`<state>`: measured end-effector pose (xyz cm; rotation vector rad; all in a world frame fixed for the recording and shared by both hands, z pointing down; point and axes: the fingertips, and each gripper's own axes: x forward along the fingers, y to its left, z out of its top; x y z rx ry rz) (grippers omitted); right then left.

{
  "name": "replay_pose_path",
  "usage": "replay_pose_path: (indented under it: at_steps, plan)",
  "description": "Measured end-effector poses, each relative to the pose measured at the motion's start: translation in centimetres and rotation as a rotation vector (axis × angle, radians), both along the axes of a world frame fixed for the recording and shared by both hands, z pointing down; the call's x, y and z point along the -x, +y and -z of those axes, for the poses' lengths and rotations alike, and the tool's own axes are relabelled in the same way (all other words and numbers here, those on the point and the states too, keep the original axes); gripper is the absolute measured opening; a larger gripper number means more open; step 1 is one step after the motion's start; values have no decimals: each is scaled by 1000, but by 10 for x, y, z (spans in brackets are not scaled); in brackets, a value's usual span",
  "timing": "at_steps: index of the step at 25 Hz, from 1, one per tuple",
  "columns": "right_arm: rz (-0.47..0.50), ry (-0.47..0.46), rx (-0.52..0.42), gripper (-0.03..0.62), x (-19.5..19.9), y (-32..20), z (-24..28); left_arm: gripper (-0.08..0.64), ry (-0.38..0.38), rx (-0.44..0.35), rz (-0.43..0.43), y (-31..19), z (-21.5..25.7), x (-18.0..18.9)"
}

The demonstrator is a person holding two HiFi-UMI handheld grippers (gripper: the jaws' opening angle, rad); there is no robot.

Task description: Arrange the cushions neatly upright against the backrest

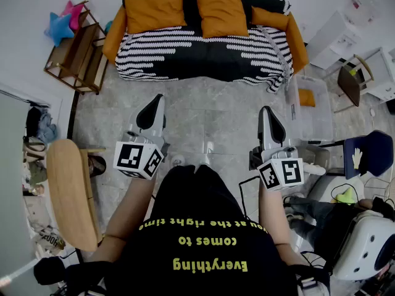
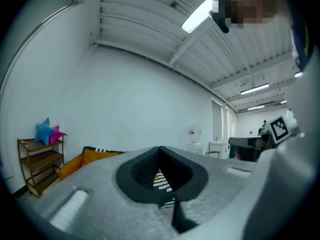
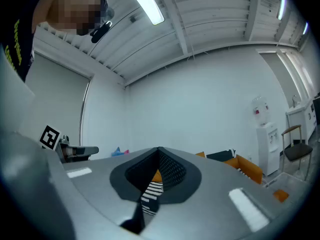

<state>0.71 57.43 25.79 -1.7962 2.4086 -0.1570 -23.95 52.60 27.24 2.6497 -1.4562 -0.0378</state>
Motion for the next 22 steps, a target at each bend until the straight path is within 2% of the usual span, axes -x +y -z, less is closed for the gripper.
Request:
replay_pose_path:
  at_steps: [6,10,15,22]
  plan:
    - [-8,12,23,9,2,-3,-9,0,-5,4,9,-1,-6,-3]
    - [16,-32,61,11,-1,-5,-10,0,25,37,-8,-1,-1,-12]
    - [28,-54,66,11,-4,-3,-12,0,13,28,-9,1,1,-14]
    - [47,-41,73,11,3,-19,-15,0,9,60,-7,-16,-11,-13]
